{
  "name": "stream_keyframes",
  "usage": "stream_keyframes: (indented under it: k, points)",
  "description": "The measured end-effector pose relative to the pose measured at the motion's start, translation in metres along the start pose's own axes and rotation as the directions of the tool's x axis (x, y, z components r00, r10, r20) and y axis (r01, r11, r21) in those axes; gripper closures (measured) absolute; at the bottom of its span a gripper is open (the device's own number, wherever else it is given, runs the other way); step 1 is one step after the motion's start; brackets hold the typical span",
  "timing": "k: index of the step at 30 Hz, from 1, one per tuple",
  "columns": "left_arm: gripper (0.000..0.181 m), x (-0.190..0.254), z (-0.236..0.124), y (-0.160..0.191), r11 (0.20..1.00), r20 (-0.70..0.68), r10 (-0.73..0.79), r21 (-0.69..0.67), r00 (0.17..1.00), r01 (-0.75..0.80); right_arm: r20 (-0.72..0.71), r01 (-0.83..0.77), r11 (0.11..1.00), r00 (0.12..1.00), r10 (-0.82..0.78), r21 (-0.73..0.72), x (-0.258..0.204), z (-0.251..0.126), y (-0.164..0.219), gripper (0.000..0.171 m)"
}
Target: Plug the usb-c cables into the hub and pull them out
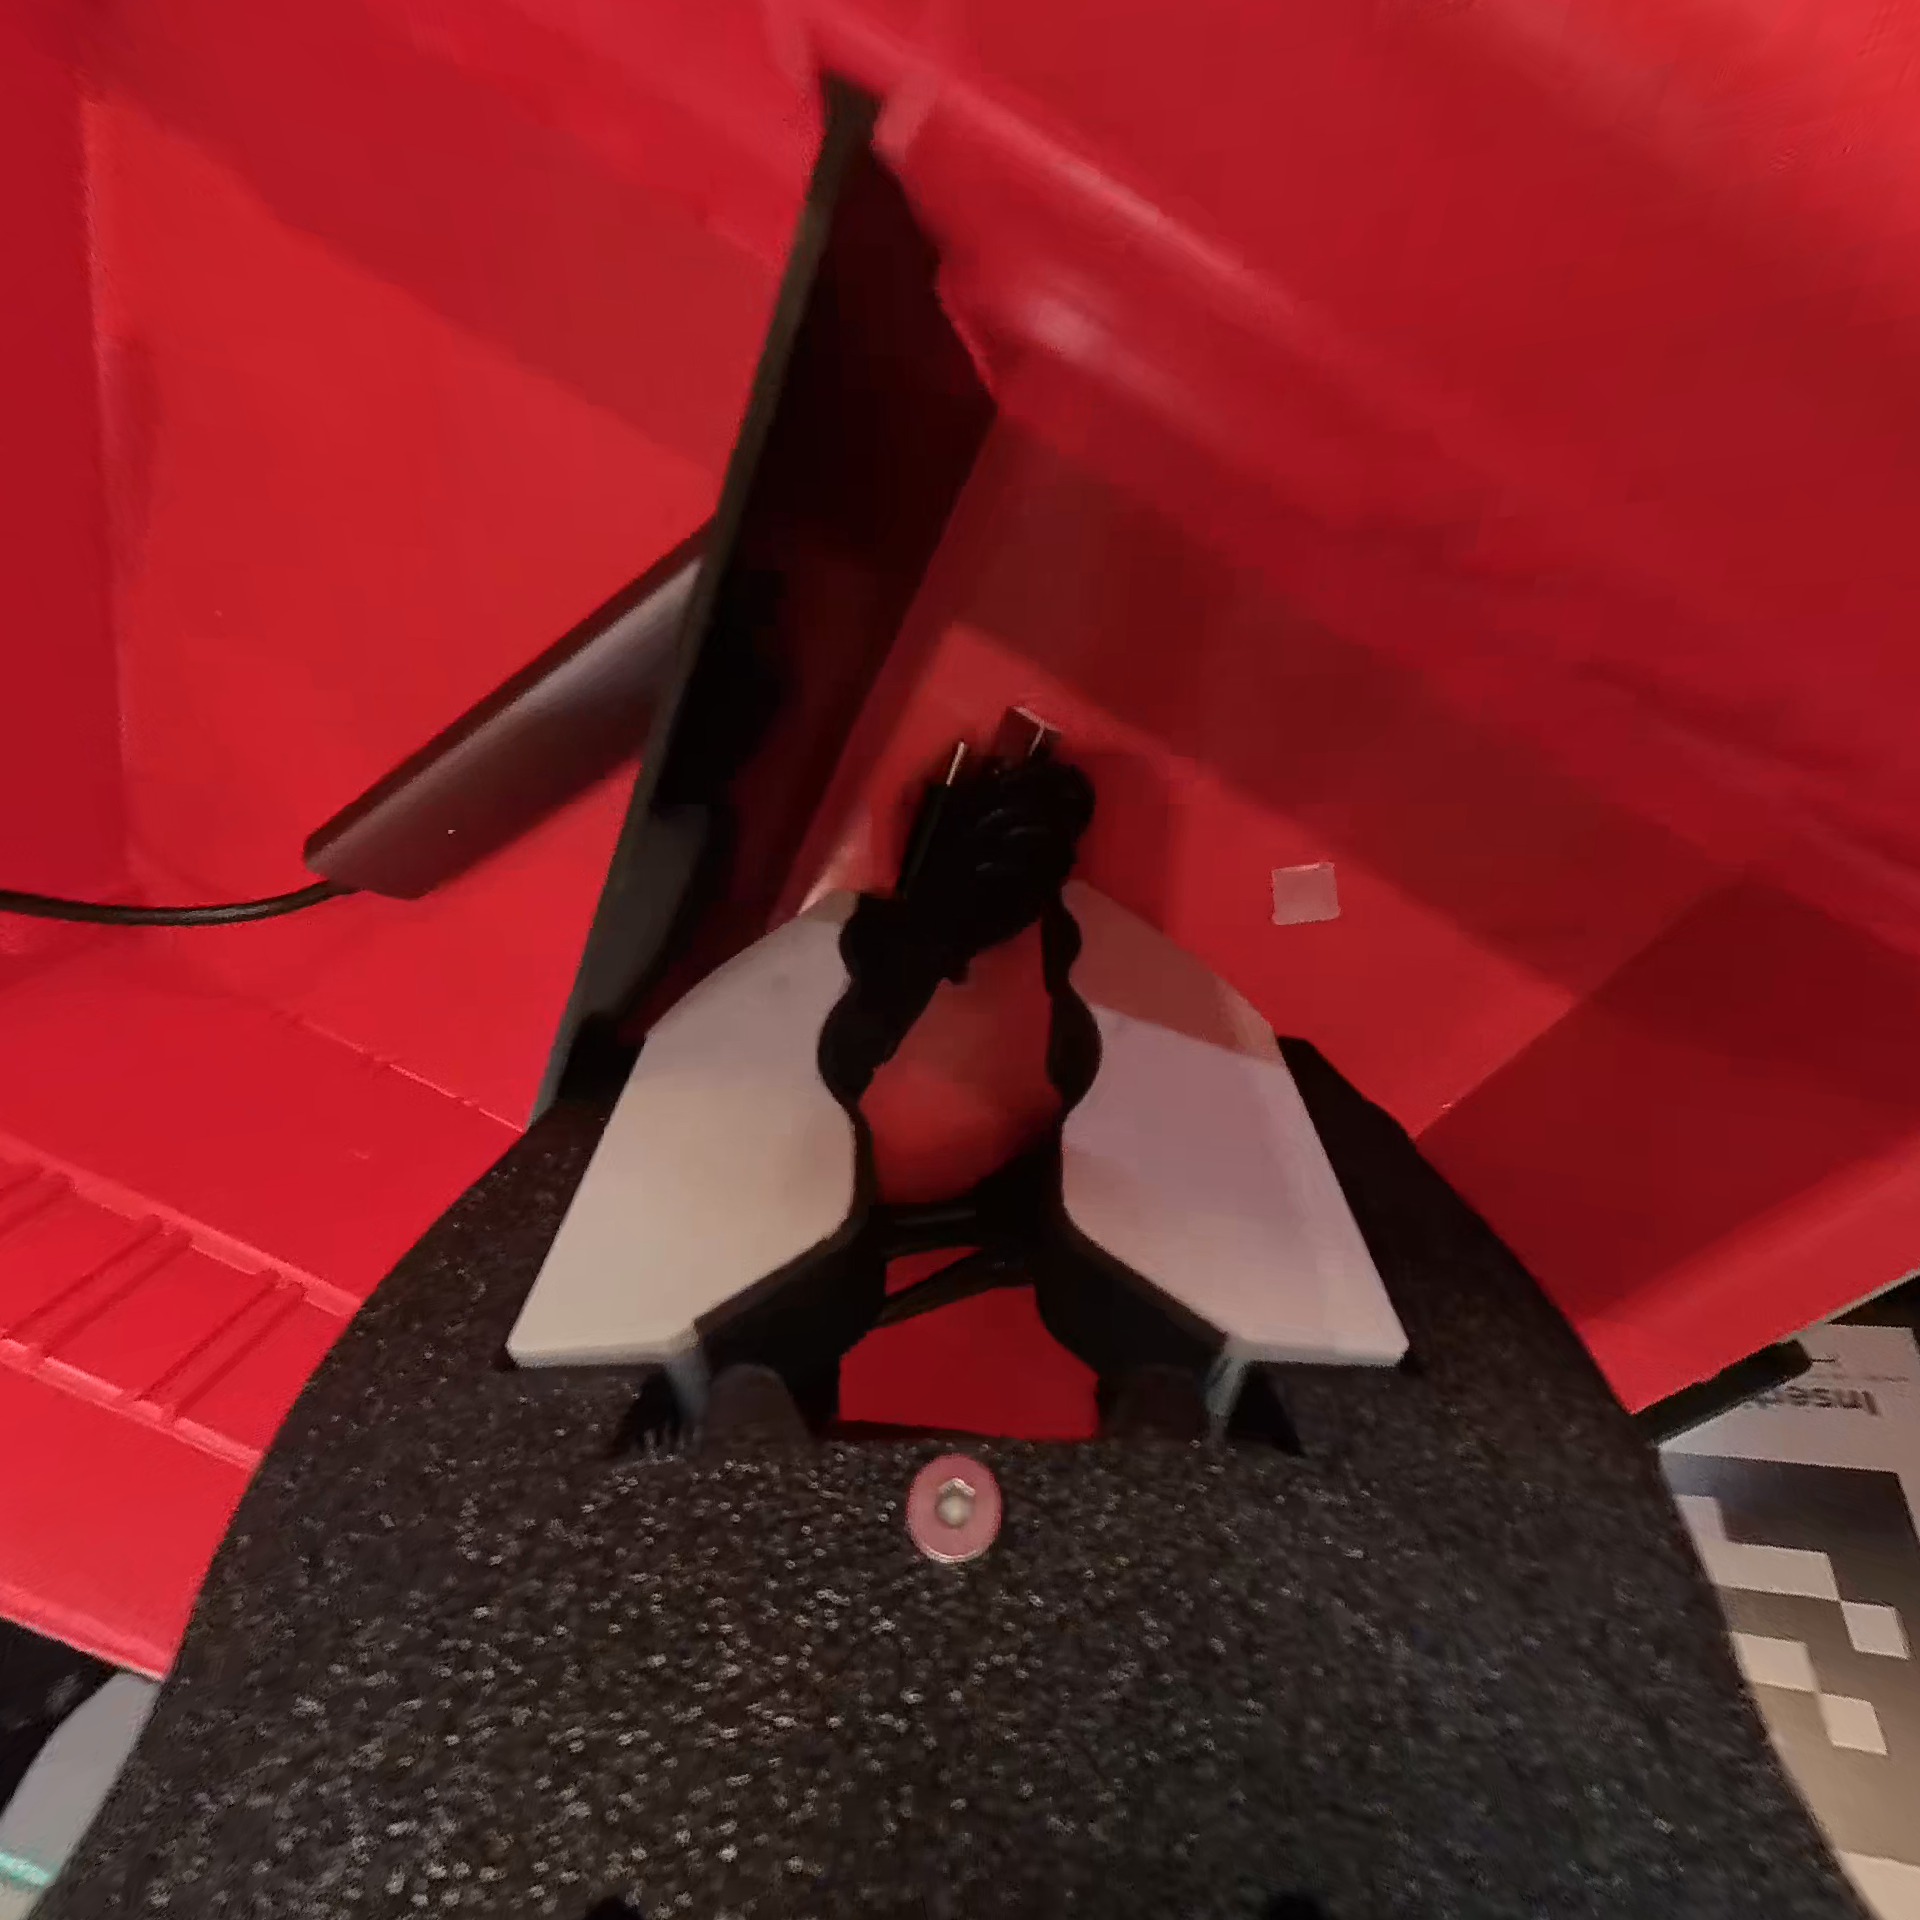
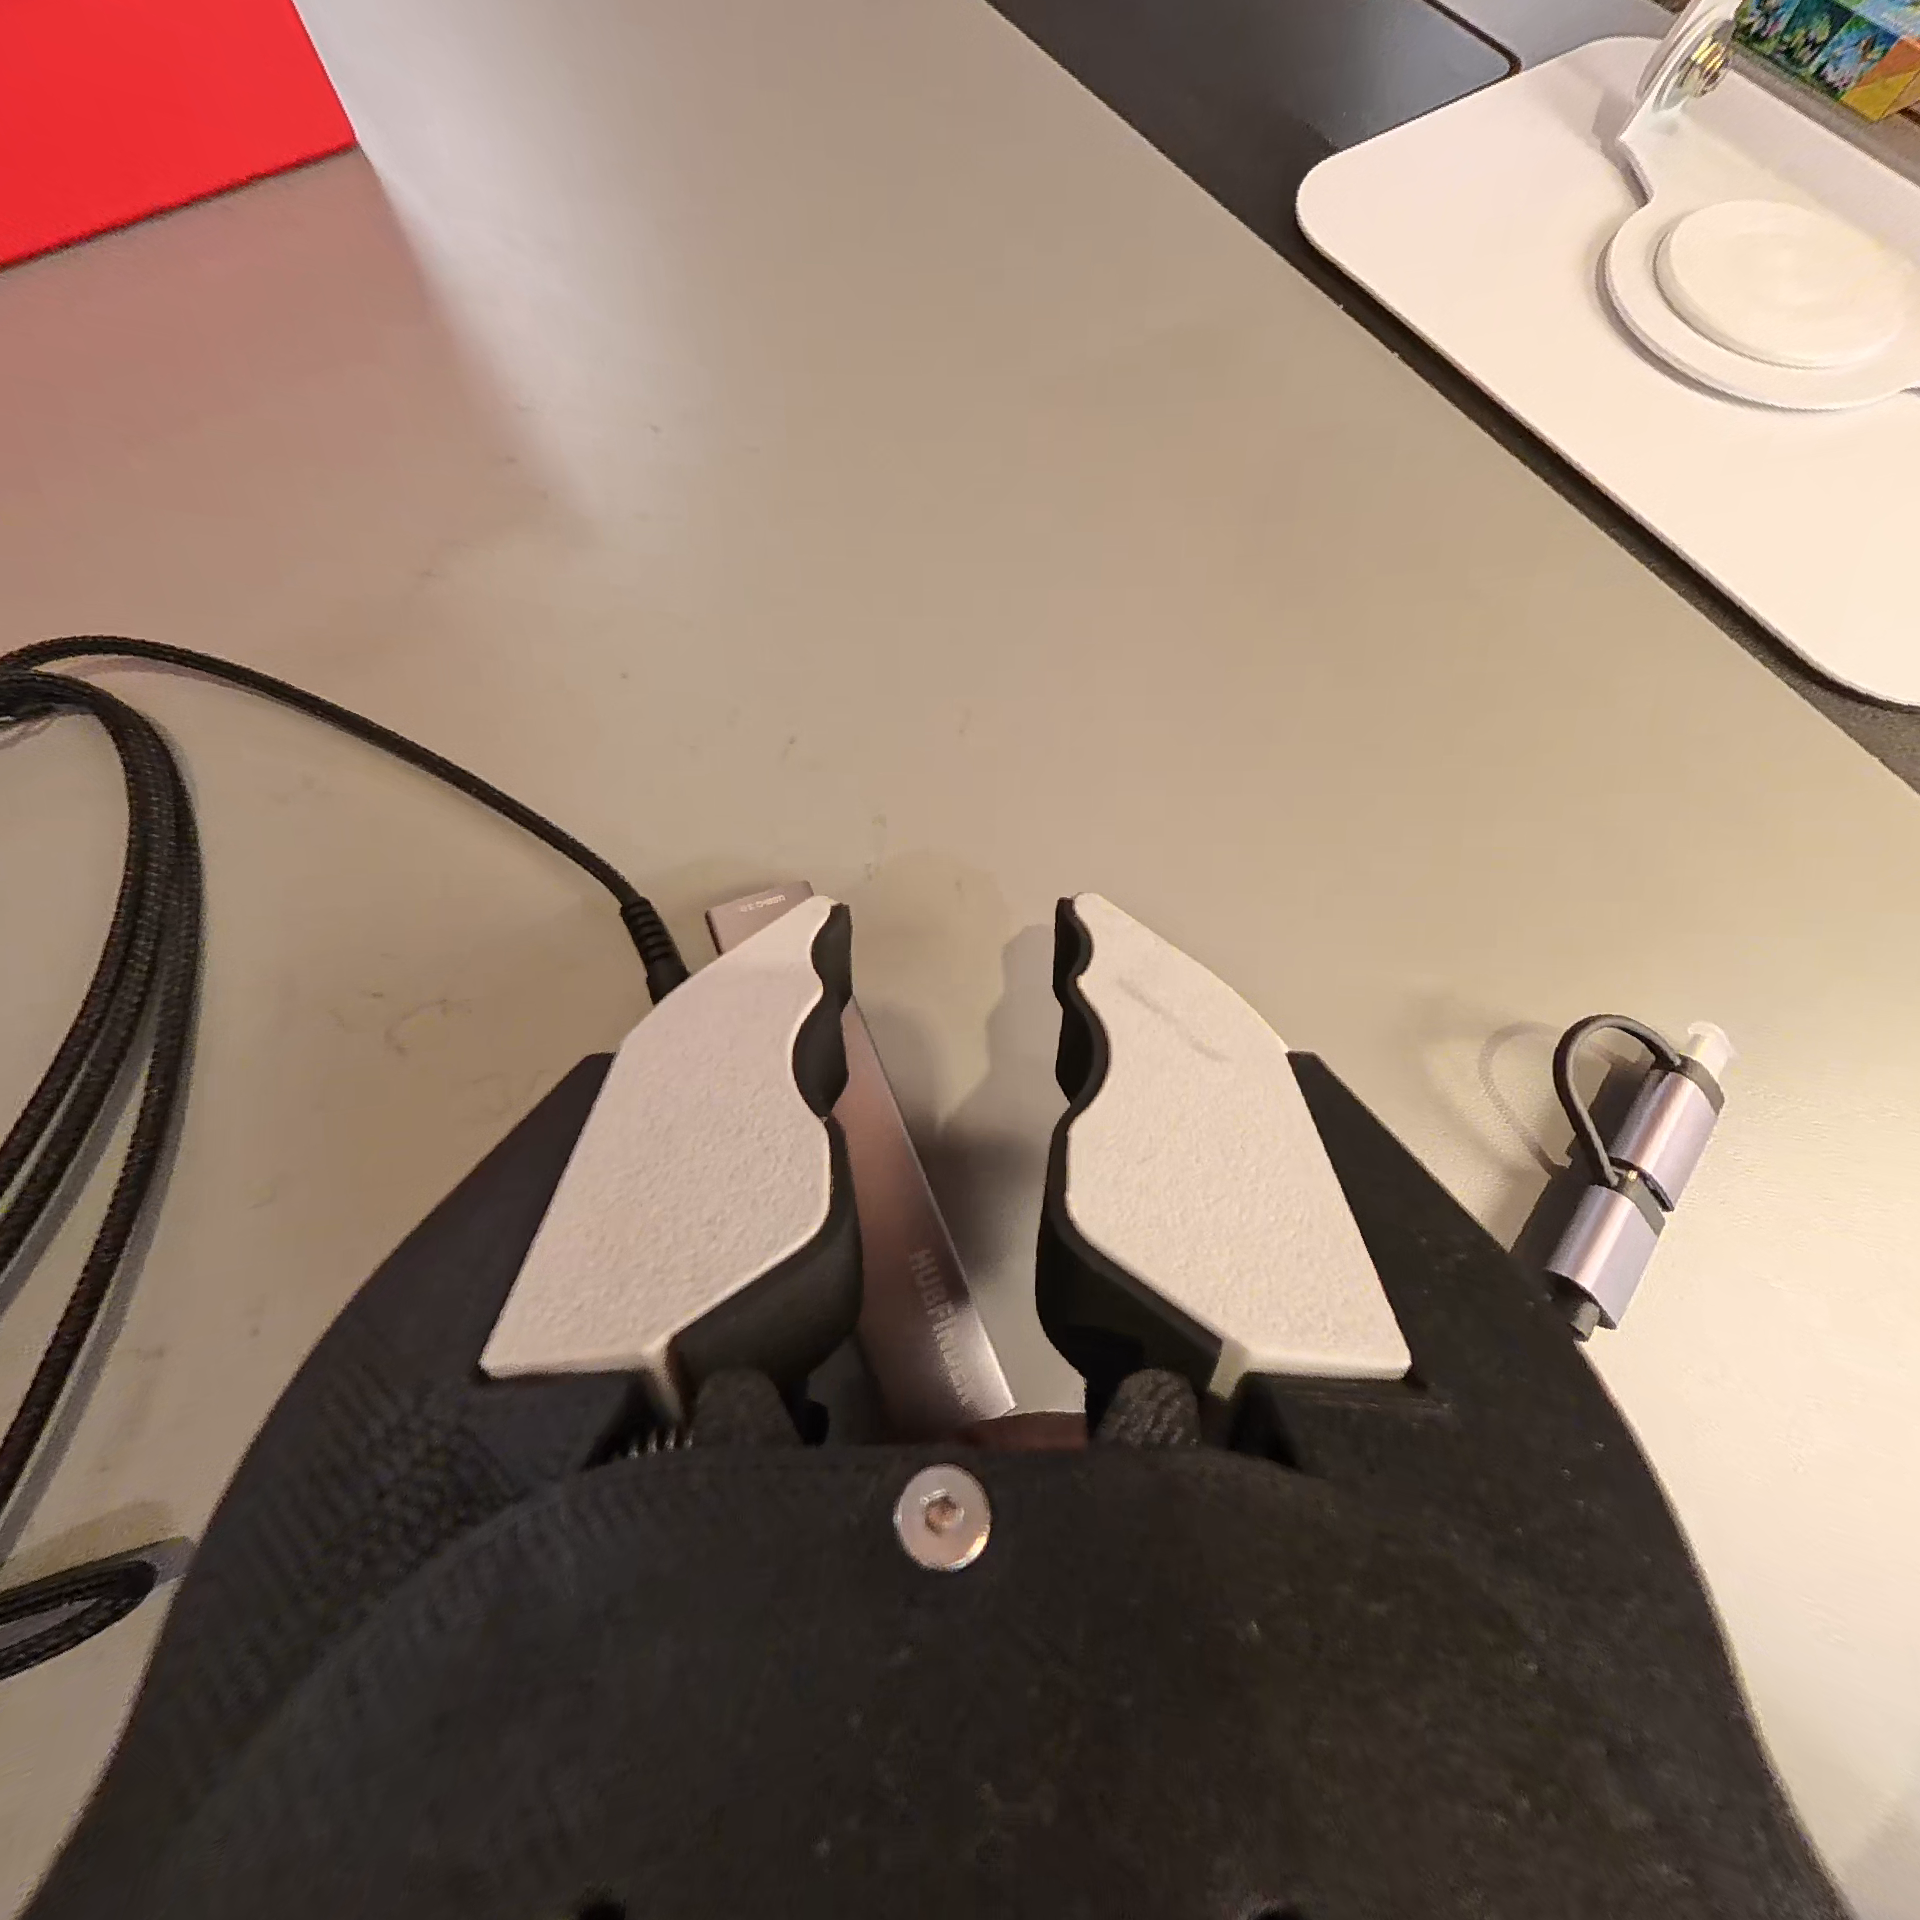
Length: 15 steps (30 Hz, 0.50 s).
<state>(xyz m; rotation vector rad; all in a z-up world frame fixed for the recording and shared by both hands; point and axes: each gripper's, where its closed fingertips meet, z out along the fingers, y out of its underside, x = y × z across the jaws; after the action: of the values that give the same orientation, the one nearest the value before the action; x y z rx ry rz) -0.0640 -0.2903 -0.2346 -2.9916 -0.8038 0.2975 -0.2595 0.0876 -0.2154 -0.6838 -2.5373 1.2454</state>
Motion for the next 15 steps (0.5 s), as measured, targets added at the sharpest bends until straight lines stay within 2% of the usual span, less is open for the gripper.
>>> stream_keyframes:
  k: [4,9,12,15]
  points:
    - [0.157,-0.018,-0.019,0.008,0.993,0.066,-0.114,0.041,0.991,0.112,0.003,-0.002,1.0,1.0,0.002,0.005,0.0,0.0,-0.001,0.133]
    - [0.163,-0.037,-0.106,-0.009,0.92,0.131,-0.294,0.31,0.947,0.242,0.005,-0.002,1.0,1.0,0.002,0.001,0.0,0.0,0.0,0.133]
    - [0.164,-0.037,-0.157,-0.034,0.85,0.118,-0.339,0.464,0.933,0.25,0.005,0.0,1.0,1.0,0.0,-0.004,0.0,0.001,0.0,0.132]
    - [0.164,-0.021,-0.195,-0.087,0.733,0.019,-0.319,0.639,0.948,0.234,0.007,-0.003,1.0,1.0,0.003,-0.007,0.0,0.001,0.001,0.131]
